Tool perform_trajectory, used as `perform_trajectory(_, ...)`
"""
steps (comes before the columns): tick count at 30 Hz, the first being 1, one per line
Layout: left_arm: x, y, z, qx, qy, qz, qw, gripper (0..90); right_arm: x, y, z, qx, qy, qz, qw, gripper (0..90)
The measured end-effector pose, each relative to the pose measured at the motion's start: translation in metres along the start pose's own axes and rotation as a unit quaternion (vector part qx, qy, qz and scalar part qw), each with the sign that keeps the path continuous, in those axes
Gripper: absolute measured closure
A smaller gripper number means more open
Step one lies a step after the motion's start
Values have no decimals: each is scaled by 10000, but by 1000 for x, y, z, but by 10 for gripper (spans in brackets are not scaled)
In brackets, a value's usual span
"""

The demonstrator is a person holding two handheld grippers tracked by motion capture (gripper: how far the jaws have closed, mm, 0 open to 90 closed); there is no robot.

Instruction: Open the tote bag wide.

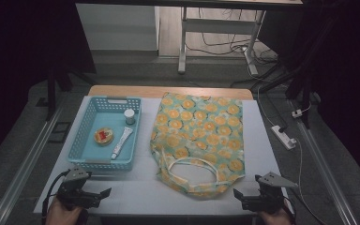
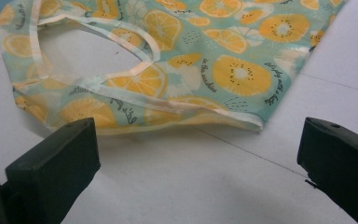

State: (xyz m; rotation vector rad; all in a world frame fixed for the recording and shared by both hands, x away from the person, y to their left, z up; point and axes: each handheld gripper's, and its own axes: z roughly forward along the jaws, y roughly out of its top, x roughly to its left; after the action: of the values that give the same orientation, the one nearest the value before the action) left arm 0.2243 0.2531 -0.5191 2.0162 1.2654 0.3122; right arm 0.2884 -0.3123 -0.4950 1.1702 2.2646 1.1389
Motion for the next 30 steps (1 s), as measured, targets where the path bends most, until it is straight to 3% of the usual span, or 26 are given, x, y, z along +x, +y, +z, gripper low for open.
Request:
perform_trajectory(16,0,1,1,67,-100,31,9999,0,0,1,3,112,91,-43,9999,0)
perform_trajectory(24,-1,2,3,141,-113,92,9998,0,3,2,4,212,200,-242,9993,0)
perform_trajectory(30,-1,2,3,140,-103,125,9998,0,4,3,3,228,334,-47,9992,0)
